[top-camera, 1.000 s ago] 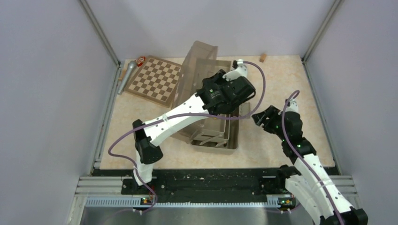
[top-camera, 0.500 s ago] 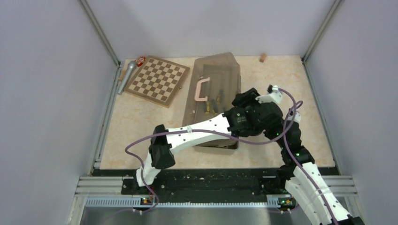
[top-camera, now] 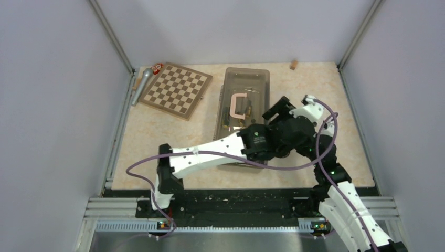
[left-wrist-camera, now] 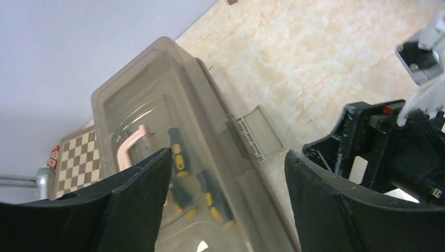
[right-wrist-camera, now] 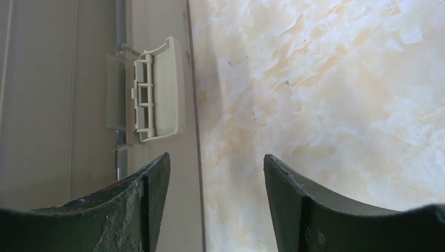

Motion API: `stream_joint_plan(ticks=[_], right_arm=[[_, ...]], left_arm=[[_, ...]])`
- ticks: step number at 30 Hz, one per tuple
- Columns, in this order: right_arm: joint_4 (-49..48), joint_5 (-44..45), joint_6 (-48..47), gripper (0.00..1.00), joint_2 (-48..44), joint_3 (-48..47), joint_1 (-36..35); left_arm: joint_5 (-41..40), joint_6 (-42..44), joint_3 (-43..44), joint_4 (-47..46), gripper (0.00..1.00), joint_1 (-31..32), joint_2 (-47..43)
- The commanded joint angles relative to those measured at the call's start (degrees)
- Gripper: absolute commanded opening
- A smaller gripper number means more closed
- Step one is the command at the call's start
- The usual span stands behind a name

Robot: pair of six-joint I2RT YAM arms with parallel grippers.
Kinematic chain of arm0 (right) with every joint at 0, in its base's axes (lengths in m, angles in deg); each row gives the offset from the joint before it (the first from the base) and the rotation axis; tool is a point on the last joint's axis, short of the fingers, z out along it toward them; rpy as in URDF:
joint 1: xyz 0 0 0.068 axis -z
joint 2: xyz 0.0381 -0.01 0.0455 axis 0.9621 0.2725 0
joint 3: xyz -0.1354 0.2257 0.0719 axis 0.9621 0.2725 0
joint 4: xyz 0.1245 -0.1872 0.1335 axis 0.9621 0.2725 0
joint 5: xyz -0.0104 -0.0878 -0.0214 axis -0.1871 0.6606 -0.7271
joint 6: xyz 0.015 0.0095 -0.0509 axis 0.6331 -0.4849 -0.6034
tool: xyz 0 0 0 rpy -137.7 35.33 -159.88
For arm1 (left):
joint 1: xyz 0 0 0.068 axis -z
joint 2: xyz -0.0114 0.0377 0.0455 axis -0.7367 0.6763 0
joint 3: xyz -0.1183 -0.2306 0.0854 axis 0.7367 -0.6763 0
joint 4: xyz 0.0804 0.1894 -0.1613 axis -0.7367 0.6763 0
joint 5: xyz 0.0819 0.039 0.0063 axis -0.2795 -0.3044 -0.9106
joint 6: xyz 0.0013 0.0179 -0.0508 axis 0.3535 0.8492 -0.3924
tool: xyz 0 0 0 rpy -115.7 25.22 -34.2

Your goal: Pack the tool kit

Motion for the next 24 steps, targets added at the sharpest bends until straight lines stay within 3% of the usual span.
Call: stream_joint_plan(ticks=[1,4,7,12,17,24], right_arm=[[-1.1,-2.3,-3.7,0.65,2.6,-3.0,0.3],[-0.9,-5.2,-4.9,0.67,6.0,-5.6,0.3],[-1.1,-8.3,-5.7,0.7,9.9,-8.6,0.9],[-4.2,-19.4,-5.5,0.72,17.6,-13.0,7.1],[-16.0,-36.0,-0.5,0.73,26.0,-13.0,17.6],[-27.6,-42.2,4.3,0.74,36.8,-13.2,19.4]], left_arm=[[3.1,-8.6,-2.3,2.8,0.84,-4.7,-11.9],[6.7,-14.6,-8.4,5.4,0.87,-10.0,-17.9],[15.6,-22.9,-16.0,7.1,0.89,-18.0,-25.2],[21.5,-26.3,-26.9,5.0,0.94,-27.5,-34.9],[29.8,-29.4,-32.0,4.3,0.94,-35.8,-38.4],[40.5,-33.4,-36.6,2.0,0.95,-41.7,-38.1]])
